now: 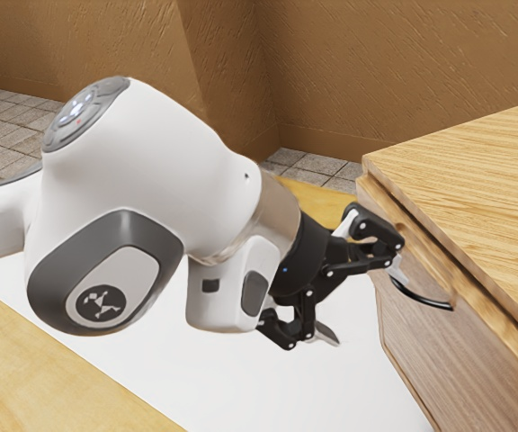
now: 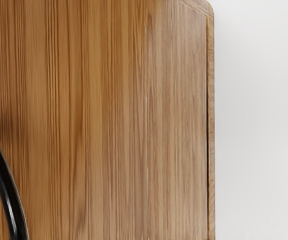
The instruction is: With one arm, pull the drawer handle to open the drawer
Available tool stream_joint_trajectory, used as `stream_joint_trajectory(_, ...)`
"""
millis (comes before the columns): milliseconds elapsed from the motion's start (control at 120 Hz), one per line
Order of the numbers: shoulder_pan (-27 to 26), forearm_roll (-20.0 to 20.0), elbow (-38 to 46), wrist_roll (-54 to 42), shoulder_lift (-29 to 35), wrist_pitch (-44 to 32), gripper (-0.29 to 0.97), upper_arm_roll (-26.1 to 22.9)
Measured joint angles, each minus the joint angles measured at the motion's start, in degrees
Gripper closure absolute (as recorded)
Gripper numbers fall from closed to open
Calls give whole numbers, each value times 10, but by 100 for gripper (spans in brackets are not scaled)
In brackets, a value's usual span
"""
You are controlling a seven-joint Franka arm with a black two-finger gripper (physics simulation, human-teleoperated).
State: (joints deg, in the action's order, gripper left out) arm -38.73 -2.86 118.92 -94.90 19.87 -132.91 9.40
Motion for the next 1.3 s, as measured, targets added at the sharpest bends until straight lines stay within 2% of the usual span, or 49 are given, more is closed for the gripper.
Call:
stream_joint_trajectory(308, 7, -1, 46, -1, 51, -1, 3, -1)
stream_joint_trajectory(392, 9, -4, 62, -1, 67, -1, -1, -1)
stream_joint_trajectory(767, 25, 0, 118, 0, 134, 2, 3, -8)
stream_joint_trajectory(1200, 68, 7, 182, 1, 215, 30, -3, -25)
stream_joint_trajectory(1300, 83, 7, 192, 1, 240, 49, 2, -26)
